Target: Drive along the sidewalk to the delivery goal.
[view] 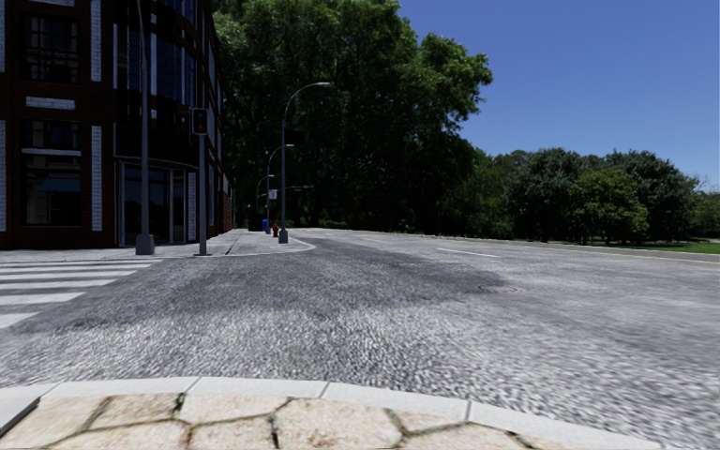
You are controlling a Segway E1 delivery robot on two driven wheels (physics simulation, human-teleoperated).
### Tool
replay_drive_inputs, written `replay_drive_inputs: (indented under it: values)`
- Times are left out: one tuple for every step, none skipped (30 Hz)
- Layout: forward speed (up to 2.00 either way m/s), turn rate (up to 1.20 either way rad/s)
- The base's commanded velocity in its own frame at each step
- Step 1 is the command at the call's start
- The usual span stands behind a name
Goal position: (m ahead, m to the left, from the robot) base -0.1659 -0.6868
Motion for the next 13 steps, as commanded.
replay_drive_inputs:
  values:
    - [0.0, 0.0]
    - [0.0, 0.0]
    - [0.0, 0.0]
    - [0.0, 0.0]
    - [0.0, 0.0]
    - [0.0, 0.0]
    - [0.0, 0.0]
    - [0.0, 0.0]
    - [0.0, 0.0]
    - [0.0, 0.0]
    - [0.0, 0.0]
    - [0.0, 0.0]
    - [0.0, 0.0]
